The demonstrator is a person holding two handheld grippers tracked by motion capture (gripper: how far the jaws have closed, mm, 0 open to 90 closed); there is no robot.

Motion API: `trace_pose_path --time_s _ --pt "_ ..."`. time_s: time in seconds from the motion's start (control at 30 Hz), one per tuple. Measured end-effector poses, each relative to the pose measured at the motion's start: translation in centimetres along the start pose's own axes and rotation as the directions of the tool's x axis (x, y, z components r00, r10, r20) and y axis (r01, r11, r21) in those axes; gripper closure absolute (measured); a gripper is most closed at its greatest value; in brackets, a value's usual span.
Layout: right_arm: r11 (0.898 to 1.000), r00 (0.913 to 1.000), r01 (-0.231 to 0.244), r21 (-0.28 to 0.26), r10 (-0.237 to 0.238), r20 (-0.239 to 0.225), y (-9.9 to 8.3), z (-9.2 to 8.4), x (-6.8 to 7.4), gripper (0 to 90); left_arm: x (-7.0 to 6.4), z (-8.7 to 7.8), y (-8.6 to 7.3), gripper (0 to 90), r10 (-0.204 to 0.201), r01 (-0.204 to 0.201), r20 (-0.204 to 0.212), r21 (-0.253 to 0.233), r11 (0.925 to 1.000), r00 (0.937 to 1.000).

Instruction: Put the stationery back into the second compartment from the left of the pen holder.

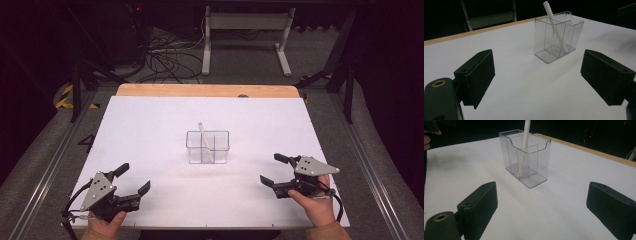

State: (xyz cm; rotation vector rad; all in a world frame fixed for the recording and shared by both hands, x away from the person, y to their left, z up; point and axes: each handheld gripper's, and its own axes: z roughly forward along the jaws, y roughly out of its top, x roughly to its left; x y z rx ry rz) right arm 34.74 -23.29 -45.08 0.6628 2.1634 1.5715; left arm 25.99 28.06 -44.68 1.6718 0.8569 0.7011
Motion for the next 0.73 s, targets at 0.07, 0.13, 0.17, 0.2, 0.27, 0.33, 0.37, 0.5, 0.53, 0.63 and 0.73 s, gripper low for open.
trace_pose_path --time_s 0.07,0.13,0.17,0.2,0.27,0.33,0.37,0.5,0.53,0.63,0.73 --pt "1.000 1.0000 -0.006 0.011 0.006 -0.001 -0.6 0.1 0.1 10.8 0.0 0.0 0.0 12.8 0.004 -0.004 0.002 0.003 1.0000 1.0000" --pt "1.000 0.9999 -0.013 0.021 0.013 0.000 -0.9 0.1 0.1 10.8 0.0 0.0 0.0 12.7 0.004 -0.004 0.004 0.002 1.0000 1.0000" --pt "1.000 0.9998 -0.018 0.022 0.018 0.000 -1.1 0.1 0.2 10.8 0.0 0.0 -0.1 12.7 0.004 -0.004 0.005 0.003 1.0000 1.0000" --pt "0.999 0.9997 -0.023 0.024 0.023 0.000 -1.3 0.1 0.2 10.8 0.0 0.1 -0.1 12.7 0.006 -0.006 0.005 0.003 1.0000 1.0000" --pt "0.999 0.9995 -0.032 0.028 0.032 0.001 -1.6 0.1 0.2 10.8 0.1 0.1 -0.1 12.6 0.008 -0.008 0.006 0.004 1.0000 0.9999" --pt "0.999 0.9994 -0.035 0.036 0.035 0.002 -1.8 0.1 0.3 11.0 0.1 0.1 -0.1 12.6 0.011 -0.011 0.008 0.004 0.9999 0.9999" --pt "0.998 0.9992 -0.039 0.045 0.038 0.005 -1.9 0.1 0.3 11.4 0.1 0.1 -0.2 12.5 0.011 -0.011 0.009 0.002 0.9999 0.9999" --pt "0.996 0.9985 -0.053 0.071 0.052 0.018 -2.0 0.1 -0.2 11.3 0.2 0.2 -0.3 12.3 0.015 -0.015 0.004 0.006 0.9999 0.9999" --pt "0.996 0.9984 -0.054 0.072 0.053 0.019 -2.1 0.0 -0.2 11.3 0.2 0.2 -0.3 12.2 0.019 -0.019 0.003 0.007 0.9998 0.9998" --pt "0.996 0.9983 -0.055 0.070 0.054 0.024 -2.0 -0.1 -0.3 11.3 0.2 0.3 -0.4 12.0 0.024 -0.024 -0.005 0.004 0.9997 0.9997" --pt "0.997 0.9978 -0.060 0.057 0.058 0.031 -1.9 -0.2 -0.4 11.3 0.2 0.3 -0.4 11.9 0.040 -0.040 -0.014 0.008 0.9992 0.9991"
